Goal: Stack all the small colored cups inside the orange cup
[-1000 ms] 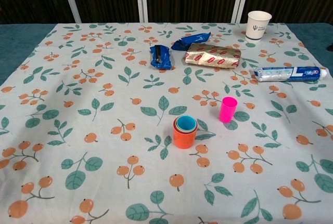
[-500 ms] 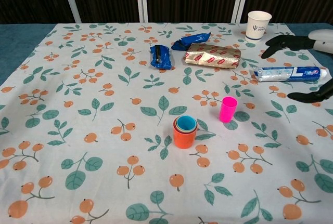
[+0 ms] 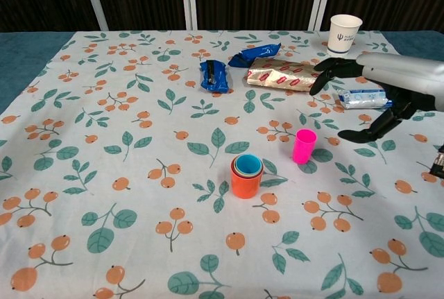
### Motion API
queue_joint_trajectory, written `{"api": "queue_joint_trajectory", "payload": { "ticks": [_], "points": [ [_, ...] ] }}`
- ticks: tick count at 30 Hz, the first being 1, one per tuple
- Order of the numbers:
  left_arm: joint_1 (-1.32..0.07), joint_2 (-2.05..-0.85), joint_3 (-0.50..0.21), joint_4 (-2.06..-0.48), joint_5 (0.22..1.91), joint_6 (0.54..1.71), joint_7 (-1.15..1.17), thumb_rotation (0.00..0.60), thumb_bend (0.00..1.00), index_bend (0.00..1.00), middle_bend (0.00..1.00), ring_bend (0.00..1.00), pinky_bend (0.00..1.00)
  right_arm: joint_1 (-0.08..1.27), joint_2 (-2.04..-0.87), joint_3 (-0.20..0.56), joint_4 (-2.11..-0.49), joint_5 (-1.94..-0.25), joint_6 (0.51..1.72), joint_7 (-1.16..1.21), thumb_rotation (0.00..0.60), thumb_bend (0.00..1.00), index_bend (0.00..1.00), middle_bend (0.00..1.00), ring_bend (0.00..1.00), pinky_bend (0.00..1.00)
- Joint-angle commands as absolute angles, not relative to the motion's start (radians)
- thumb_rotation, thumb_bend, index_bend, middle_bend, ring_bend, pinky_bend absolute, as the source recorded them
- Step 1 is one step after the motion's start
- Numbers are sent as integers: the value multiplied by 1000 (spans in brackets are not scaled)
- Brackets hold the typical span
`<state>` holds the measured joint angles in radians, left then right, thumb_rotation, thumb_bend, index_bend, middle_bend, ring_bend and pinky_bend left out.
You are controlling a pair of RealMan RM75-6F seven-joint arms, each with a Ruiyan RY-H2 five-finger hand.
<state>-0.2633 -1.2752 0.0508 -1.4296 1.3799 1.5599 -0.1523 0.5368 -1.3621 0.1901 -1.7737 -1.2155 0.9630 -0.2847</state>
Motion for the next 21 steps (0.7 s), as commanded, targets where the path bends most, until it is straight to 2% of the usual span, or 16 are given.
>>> {"api": "queue_joint_trajectory", "payload": {
  "ticks": [1, 16, 21],
  "points": [
    [-259, -1276, 43, -1431, 1381, 1553, -149, 600, 175, 39, 0, 0, 11, 554, -1386, 195, -1761, -1192, 962, -310, 600, 384, 244, 4, 10, 65],
    [-242, -1273, 13, -1436, 1386, 1522, -138, 600, 175, 39, 0, 0, 11, 606, -1459, 184, -1720, -1097, 943, -376, 600, 383, 245, 4, 10, 65],
    [-238, -1272, 6, -1441, 1389, 1516, -133, 600, 175, 39, 0, 0, 11, 615, -1483, 183, -1700, -1087, 949, -382, 600, 384, 274, 4, 13, 65]
  ]
}}
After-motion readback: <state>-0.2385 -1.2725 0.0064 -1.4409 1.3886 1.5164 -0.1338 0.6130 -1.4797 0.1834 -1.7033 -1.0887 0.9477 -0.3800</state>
